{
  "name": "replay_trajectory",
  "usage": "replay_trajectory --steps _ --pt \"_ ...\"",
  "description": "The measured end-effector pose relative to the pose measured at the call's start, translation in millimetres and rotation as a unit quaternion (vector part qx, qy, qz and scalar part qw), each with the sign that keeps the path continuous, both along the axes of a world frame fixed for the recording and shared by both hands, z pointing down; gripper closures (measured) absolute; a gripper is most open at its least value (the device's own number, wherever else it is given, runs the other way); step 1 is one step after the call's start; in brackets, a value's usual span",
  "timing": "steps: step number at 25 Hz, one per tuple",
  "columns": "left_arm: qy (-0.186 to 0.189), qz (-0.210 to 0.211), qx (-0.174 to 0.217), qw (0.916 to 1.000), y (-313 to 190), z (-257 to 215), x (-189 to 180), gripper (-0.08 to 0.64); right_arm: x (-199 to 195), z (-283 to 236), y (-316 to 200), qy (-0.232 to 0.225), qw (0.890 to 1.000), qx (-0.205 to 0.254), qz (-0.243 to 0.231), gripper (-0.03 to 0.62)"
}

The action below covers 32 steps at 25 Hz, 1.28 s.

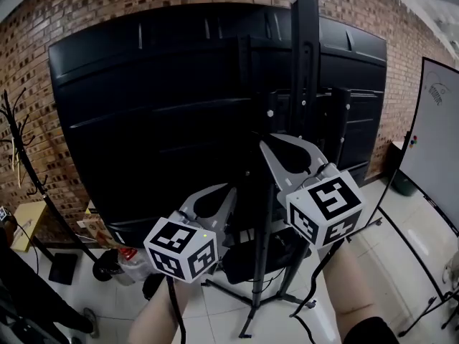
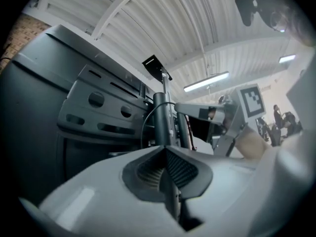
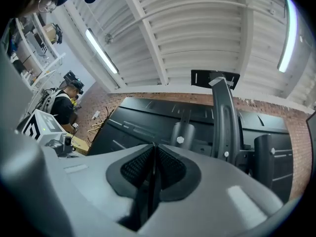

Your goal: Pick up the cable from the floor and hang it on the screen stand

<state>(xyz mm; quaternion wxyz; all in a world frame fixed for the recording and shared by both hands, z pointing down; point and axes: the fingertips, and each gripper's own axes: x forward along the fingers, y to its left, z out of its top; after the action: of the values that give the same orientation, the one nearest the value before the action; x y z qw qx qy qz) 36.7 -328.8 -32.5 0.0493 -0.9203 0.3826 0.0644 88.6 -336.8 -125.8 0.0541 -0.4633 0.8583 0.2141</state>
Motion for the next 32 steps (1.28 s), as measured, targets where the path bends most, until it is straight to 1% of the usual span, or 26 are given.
replay_trajectory --steps 5,8,11,13,17,22,27,32 --pt "-0.01 -0.011 0.017 0.9998 -11 -17 7 0.555 8 -33 -9 -0.014 1.0 0.012 -0.017 0.561" --pt "-0.014 -0.013 0.019 0.9996 -16 -23 8 0.555 16 -54 -14 -0.03 0.999 0.016 -0.019 0.561" --pt "-0.019 -0.015 0.019 0.9995 -22 -26 9 0.555 26 -70 -24 -0.049 0.999 0.011 -0.019 0.561" --pt "-0.021 -0.016 0.021 0.9994 -25 -30 10 0.555 32 -79 -33 -0.056 0.998 0.006 -0.015 0.561" --pt "-0.02 -0.02 0.026 0.9993 -32 -46 12 0.555 43 -91 -49 -0.049 0.999 0.0 0.01 0.561" --pt "-0.027 -0.016 0.021 0.9993 -38 -41 21 0.555 57 -80 -62 -0.057 0.998 -0.011 0.026 0.563" --pt "-0.026 -0.016 0.024 0.9992 -41 -42 23 0.555 63 -81 -77 -0.05 0.997 -0.016 0.05 0.563" --pt "-0.016 -0.019 0.02 0.9995 -35 -34 19 0.555 72 -58 -81 -0.071 0.995 -0.038 0.056 0.566"
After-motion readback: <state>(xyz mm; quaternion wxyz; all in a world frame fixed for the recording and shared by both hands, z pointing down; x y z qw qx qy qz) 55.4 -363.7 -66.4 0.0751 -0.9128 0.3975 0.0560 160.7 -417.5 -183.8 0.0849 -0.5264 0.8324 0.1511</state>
